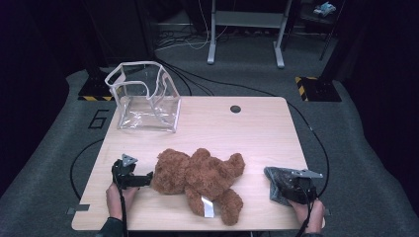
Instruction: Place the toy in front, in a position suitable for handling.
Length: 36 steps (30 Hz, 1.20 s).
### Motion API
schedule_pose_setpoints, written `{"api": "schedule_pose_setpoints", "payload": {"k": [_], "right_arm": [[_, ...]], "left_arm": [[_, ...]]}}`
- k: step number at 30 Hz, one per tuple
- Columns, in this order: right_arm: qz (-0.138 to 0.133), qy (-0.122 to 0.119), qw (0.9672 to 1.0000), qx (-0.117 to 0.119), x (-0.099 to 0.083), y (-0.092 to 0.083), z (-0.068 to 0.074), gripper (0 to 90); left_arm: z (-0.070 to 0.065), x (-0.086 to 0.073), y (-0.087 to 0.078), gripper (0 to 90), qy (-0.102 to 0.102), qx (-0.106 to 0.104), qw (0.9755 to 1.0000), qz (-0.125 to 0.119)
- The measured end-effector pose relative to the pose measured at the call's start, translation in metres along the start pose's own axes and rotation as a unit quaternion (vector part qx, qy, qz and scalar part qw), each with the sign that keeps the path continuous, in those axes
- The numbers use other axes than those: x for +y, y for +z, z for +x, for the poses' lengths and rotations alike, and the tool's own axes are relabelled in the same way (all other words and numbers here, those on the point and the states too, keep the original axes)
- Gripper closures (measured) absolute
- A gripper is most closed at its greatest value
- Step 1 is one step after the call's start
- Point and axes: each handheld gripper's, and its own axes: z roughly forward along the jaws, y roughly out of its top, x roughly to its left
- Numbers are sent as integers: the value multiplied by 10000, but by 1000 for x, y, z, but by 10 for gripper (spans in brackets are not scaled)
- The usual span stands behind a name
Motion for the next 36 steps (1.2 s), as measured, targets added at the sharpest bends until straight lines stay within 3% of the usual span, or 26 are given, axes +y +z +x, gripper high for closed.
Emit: {"api": "schedule_pose_setpoints", "payload": {"k": [3,5,11,17,26,36], "right_arm": [[-37,-76,9999,54,-1,-1,2,581],[-18,33,10000,66,1,-1,3,633],[-18,55,9999,148,1,-2,-1,707],[-162,234,9993,225,1,-5,-3,722],[-319,121,9991,239,12,-19,-3,722],[-450,-9,9989,125,38,-26,-8,721]], "left_arm": [[0,0,0,3,1,9,10000,14],[0,0,0,3,0,9,10000,13],[1,0,0,4,-9,34,10000,15],[0,0,1,5,-35,42,10000,-32],[1,0,1,4,-59,60,10000,-27],[0,0,1,5,-68,74,9999,-55]]}}
